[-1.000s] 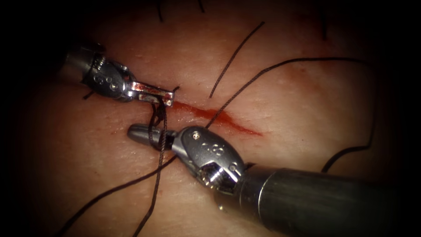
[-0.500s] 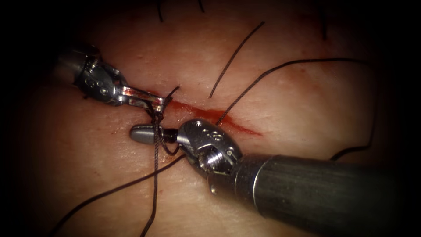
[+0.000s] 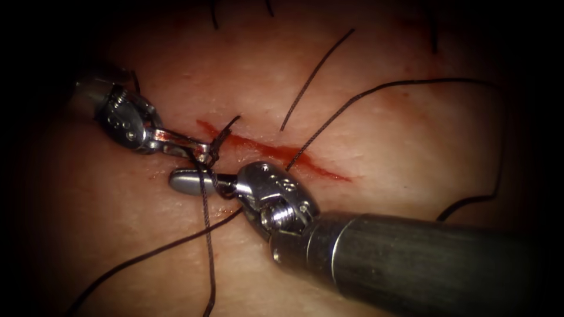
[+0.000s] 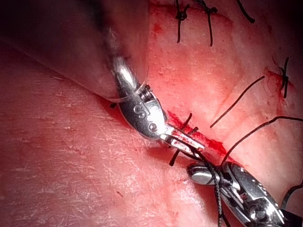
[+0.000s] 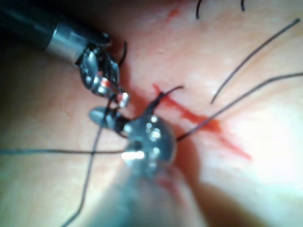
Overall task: Wound Closure
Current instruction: Readjust and grab a longer section of the long end of the thread using the left gripper
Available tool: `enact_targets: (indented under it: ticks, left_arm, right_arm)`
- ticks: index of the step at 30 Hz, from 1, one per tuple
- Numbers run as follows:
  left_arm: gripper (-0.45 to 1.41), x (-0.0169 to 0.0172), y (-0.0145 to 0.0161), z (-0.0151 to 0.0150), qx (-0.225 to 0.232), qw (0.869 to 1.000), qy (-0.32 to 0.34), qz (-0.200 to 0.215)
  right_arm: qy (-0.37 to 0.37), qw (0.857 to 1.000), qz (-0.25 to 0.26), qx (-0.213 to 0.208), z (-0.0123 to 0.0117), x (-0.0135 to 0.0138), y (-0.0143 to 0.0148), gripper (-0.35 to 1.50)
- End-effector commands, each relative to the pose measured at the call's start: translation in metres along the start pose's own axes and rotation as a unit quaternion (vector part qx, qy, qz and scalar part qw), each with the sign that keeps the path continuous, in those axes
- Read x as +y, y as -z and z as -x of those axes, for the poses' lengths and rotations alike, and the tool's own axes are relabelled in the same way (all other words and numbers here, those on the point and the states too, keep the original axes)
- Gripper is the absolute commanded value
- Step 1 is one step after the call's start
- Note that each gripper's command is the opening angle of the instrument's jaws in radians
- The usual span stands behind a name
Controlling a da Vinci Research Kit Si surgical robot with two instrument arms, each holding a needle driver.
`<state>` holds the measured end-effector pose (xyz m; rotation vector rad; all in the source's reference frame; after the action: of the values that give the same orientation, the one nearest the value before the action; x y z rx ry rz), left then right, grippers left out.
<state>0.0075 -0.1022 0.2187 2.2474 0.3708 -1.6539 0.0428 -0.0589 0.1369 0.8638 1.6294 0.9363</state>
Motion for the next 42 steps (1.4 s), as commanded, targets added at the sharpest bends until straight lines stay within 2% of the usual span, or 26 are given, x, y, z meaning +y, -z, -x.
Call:
enact_targets:
  ticks: [1, 3, 12, 20, 26, 27, 33, 34, 35, 36, 37, 42]
  left_arm:
    - [-0.45, 0.0006, -0.0005, 0.0005, 0.002, 1.000, -0.001, 0.000]
    - [-0.45, 0.0011, -0.0005, 0.0002, 0.003, 1.000, -0.003, 0.000]
    - [-0.45, 0.0019, -0.0009, 0.0000, 0.006, 1.000, -0.004, 0.002]
    - [-0.45, 0.0022, -0.0015, 0.0003, 0.006, 1.000, -0.001, 0.001]
    - [-0.45, 0.0019, -0.0032, 0.0005, 0.008, 1.000, -0.001, -0.001]
    - [-0.45, 0.0018, -0.0037, 0.0007, 0.008, 1.000, 0.002, -0.001]
    - [-0.45, 0.0015, -0.0041, 0.0008, 0.008, 1.000, 0.002, -0.002]
    - [-0.45, 0.0014, -0.0042, 0.0008, 0.009, 1.000, 0.003, -0.003]
    - [-0.45, 0.0014, -0.0043, 0.0008, 0.009, 1.000, 0.003, -0.003]
    - [-0.45, 0.0014, -0.0045, 0.0007, 0.009, 1.000, 0.003, -0.004]
    - [-0.45, 0.0016, -0.0048, 0.0006, 0.009, 1.000, 0.004, -0.005]
    - [-0.45, 0.0018, -0.0061, -0.0002, 0.012, 1.000, 0.006, -0.007]
  right_arm:
    - [0.006, 1.000, 0.007, 0.009, 0.0000, 0.0003, -0.0001, -0.35]
    - [0.014, 0.999, 0.018, 0.024, -0.0010, 0.0003, 0.0009, -0.35]
    - [0.024, 0.998, 0.030, 0.049, -0.0021, 0.0004, 0.0029, -0.35]
    - [0.027, 0.997, 0.034, 0.056, -0.0020, 0.0004, 0.0025, -0.35]
    - [0.031, 0.997, 0.033, 0.058, -0.0008, 0.0000, 0.0009, -0.35]
    - [0.032, 0.996, 0.029, 0.072, -0.0007, 0.0001, 0.0004, -0.35]
    - [0.032, 0.995, 0.049, 0.085, -0.0006, 0.0003, 0.0000, -0.35]
    - [0.042, 0.993, 0.060, 0.091, -0.0005, 0.0004, -0.0002, -0.03]
    - [0.043, 0.993, 0.065, 0.094, -0.0005, 0.0005, -0.0003, 0.14]
    - [0.045, 0.992, 0.070, 0.097, -0.0005, 0.0005, -0.0004, 0.22]
    - [0.050, 0.991, 0.077, 0.099, -0.0005, 0.0005, -0.0004, 0.29]
    - [0.058, 0.990, 0.080, 0.100, -0.0007, 0.0007, -0.0002, 0.29]
